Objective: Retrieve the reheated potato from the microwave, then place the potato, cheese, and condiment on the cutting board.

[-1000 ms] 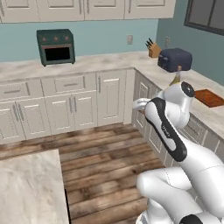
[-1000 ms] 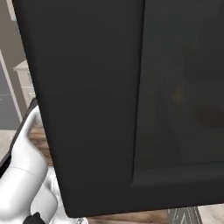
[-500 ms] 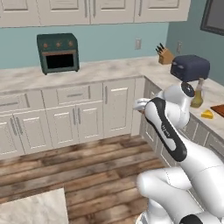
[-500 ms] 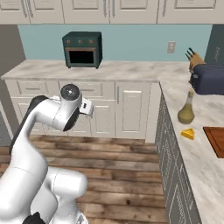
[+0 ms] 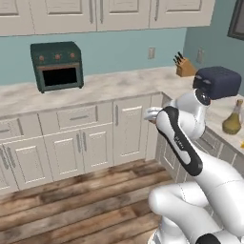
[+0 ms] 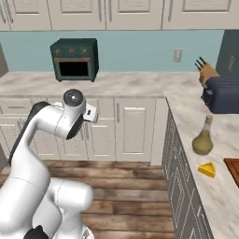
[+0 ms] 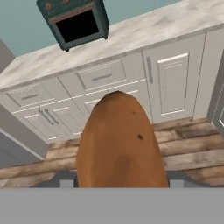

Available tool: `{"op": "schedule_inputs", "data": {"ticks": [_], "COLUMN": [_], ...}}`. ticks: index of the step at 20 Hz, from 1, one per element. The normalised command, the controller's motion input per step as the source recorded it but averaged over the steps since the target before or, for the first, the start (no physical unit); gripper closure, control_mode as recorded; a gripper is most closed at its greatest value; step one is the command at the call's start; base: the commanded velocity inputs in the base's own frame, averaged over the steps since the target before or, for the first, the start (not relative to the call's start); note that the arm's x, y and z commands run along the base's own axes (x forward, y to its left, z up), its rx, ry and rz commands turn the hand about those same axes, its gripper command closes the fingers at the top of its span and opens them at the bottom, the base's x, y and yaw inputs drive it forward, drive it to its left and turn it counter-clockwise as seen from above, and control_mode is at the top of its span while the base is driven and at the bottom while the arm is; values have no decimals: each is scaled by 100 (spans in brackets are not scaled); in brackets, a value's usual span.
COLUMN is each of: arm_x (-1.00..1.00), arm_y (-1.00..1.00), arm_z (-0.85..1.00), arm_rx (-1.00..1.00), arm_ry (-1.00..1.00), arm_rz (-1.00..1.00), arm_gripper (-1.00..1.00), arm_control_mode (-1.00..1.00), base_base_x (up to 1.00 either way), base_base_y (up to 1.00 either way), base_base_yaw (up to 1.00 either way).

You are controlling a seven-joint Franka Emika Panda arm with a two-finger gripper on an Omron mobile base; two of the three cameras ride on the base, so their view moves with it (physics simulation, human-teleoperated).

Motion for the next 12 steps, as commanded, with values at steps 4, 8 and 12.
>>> {"op": "schedule_inputs", "data": {"ticks": [4, 8, 12], "arm_x": [0, 0, 0], "arm_y": [0, 0, 0], "arm_z": [0, 0, 0], "arm_rx": [0, 0, 0], "arm_ry": [0, 0, 0], "arm_rz": [0, 0, 0], "arm_gripper": [100, 100, 100], "arm_control_mode": [100, 100, 100], "base_base_x": [48, 33, 18], "base_base_y": [0, 0, 0], "base_base_yaw": [-48, -64, -80]}}
